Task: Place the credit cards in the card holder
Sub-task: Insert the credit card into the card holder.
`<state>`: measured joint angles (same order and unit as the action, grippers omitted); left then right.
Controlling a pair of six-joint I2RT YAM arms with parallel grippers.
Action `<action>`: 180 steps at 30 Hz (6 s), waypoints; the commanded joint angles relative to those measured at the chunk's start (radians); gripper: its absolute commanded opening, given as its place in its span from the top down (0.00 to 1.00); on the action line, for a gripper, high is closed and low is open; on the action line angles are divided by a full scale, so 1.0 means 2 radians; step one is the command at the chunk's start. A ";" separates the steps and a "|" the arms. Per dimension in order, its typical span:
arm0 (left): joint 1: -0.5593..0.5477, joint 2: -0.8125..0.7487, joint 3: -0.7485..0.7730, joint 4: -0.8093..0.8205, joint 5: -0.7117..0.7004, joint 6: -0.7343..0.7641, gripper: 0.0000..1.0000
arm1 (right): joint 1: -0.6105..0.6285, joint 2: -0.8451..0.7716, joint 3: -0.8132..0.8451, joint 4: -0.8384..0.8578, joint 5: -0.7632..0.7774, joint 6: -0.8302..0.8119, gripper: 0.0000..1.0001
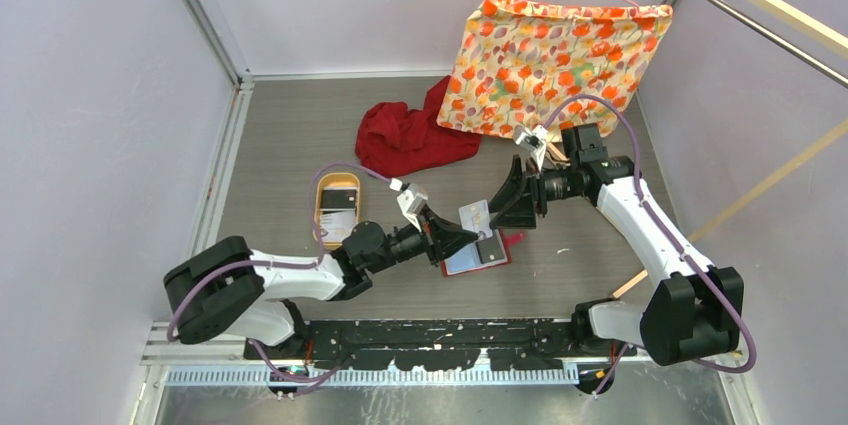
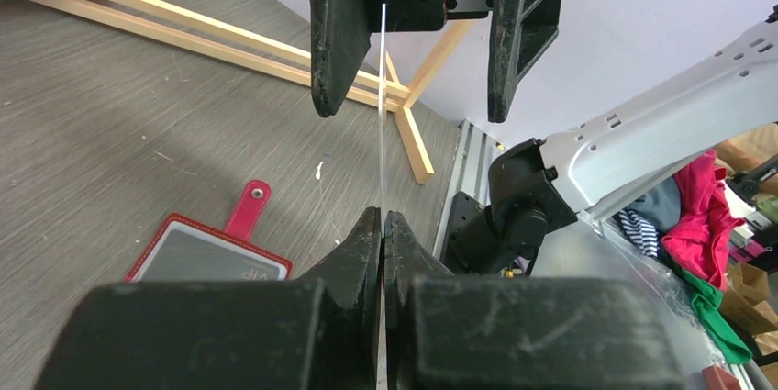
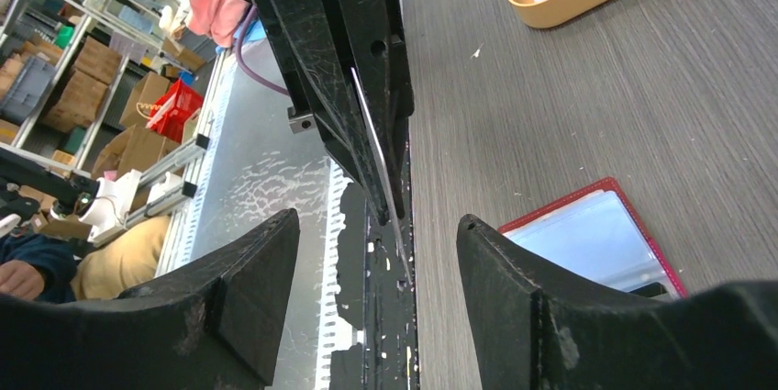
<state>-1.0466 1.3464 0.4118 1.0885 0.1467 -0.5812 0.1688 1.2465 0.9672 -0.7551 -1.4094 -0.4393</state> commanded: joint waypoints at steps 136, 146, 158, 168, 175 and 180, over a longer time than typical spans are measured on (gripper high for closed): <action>0.076 0.179 0.033 0.111 0.085 -0.269 0.33 | -0.031 0.067 -0.062 0.184 0.055 0.212 0.99; 0.079 0.235 0.060 0.171 0.128 -0.311 0.65 | -0.028 0.079 -0.056 0.165 0.067 0.199 0.99; 0.088 0.223 0.039 0.166 0.174 -0.262 1.00 | -0.028 0.096 0.004 -0.045 0.054 -0.012 0.71; 0.092 0.236 0.063 0.133 0.246 -0.243 1.00 | -0.009 0.120 0.026 -0.098 0.080 -0.051 0.65; 0.097 0.240 0.074 0.115 0.265 -0.240 1.00 | -0.003 0.127 0.039 -0.115 0.088 -0.063 0.77; 0.104 0.241 0.068 0.115 0.256 -0.247 0.94 | -0.002 0.128 0.047 -0.128 0.095 -0.075 0.99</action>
<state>-0.8551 1.8179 0.5407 1.3140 0.6559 -1.0885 0.1577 1.5009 1.0142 -0.9680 -1.2163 -0.5484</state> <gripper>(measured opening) 0.016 0.034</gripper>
